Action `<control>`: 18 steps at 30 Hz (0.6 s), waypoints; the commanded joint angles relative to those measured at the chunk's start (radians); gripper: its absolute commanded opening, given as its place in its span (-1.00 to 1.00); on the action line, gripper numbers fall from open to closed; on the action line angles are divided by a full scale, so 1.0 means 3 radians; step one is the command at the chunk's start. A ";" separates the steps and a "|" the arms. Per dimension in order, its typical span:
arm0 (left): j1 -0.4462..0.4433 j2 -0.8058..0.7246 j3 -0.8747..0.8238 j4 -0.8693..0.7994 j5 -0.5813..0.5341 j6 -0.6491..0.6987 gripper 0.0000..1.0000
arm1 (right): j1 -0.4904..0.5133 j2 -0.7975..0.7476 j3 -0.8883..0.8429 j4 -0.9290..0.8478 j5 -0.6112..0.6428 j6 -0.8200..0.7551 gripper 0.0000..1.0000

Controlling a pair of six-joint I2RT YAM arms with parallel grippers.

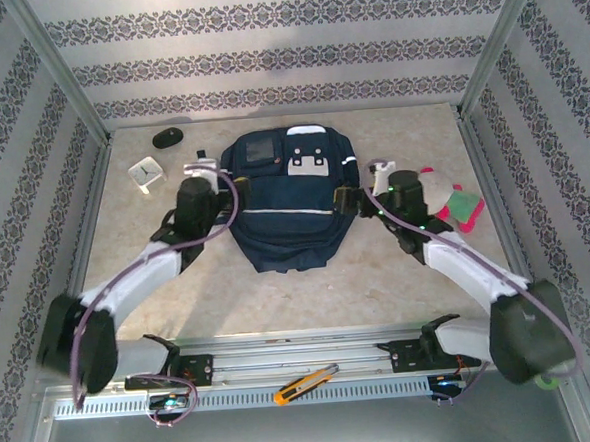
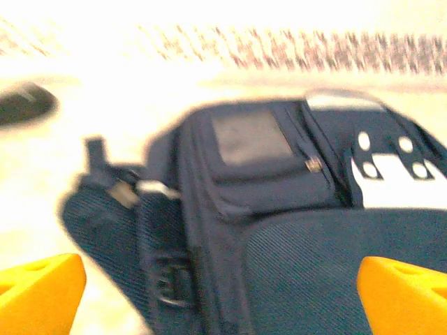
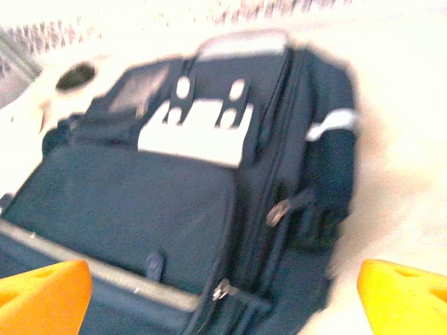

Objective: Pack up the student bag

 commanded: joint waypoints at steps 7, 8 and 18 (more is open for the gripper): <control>0.0064 -0.0404 -0.1678 0.2220 -0.1196 0.1322 0.99 | -0.0777 -0.0380 -0.0647 0.0347 0.0437 -0.0723 0.96; 0.0087 -0.0244 -0.1748 0.2420 -0.1206 0.1356 0.99 | -0.0818 -0.0346 -0.0743 0.0487 0.0445 -0.0762 0.96; 0.0237 0.1307 -0.1685 0.3819 -0.1099 0.1450 0.99 | -0.0962 0.0420 -0.1192 0.2105 -0.0110 -0.1004 0.97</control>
